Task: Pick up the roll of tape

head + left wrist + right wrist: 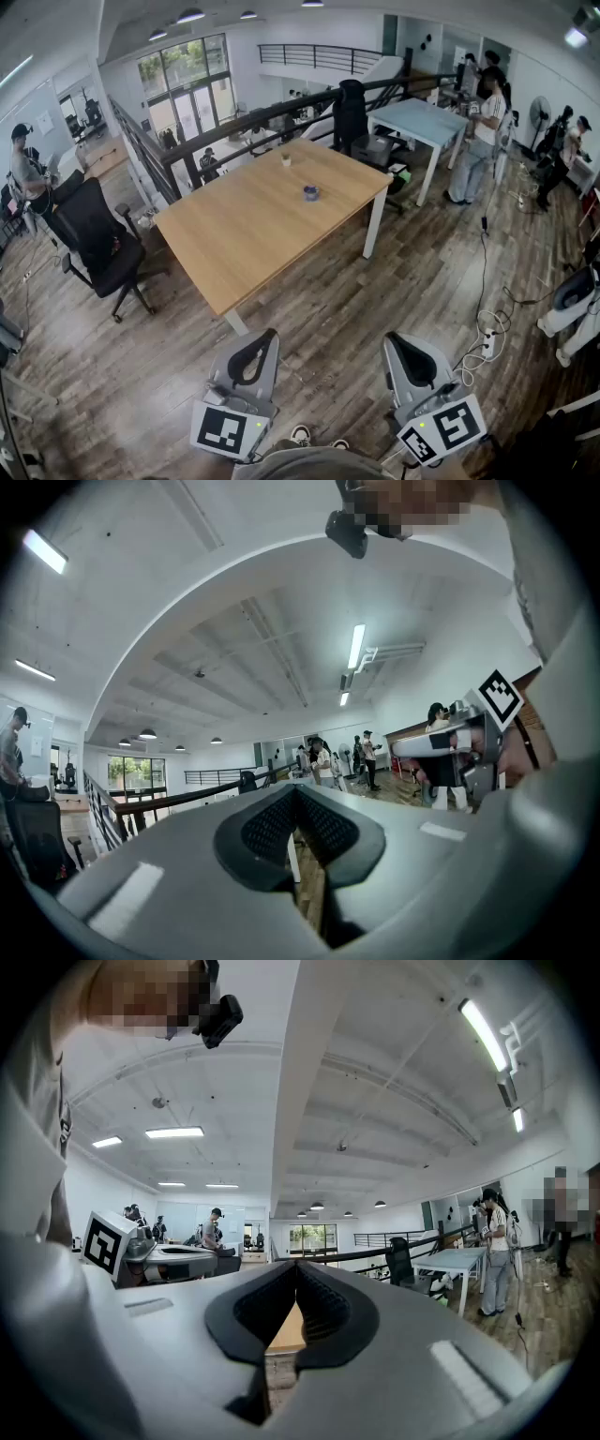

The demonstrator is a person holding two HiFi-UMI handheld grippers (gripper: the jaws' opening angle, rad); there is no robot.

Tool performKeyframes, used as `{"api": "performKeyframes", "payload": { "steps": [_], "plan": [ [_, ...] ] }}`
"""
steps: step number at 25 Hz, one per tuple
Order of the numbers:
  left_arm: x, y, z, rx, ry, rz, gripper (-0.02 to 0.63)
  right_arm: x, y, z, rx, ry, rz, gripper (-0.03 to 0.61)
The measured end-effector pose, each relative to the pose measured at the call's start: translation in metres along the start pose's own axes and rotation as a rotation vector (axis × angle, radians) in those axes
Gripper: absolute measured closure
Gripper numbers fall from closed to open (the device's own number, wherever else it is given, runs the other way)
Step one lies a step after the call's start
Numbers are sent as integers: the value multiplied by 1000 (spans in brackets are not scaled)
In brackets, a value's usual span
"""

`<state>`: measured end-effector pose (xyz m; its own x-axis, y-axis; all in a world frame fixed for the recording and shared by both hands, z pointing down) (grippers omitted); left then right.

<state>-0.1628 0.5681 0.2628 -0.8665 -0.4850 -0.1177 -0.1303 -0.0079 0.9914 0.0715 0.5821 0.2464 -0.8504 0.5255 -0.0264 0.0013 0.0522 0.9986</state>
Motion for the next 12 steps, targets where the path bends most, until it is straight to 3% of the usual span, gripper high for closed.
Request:
{"api": "performKeyframes", "payload": {
  "steps": [12],
  "plan": [
    [14,7,-1,-1,17,37,614,8,3,-19,24,15,22,568]
  ]
}}
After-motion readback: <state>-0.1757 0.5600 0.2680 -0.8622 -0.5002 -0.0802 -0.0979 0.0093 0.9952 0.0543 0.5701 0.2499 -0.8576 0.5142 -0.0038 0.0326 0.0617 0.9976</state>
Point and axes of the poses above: the fingertips, and each gripper's own axes: z backward along the fingers, x to its left, y out of its underside, the point moved 7 cm from there along z, backward along the fingers, and after that the axes turned 3 degrees about x, right-handed, at the moved point
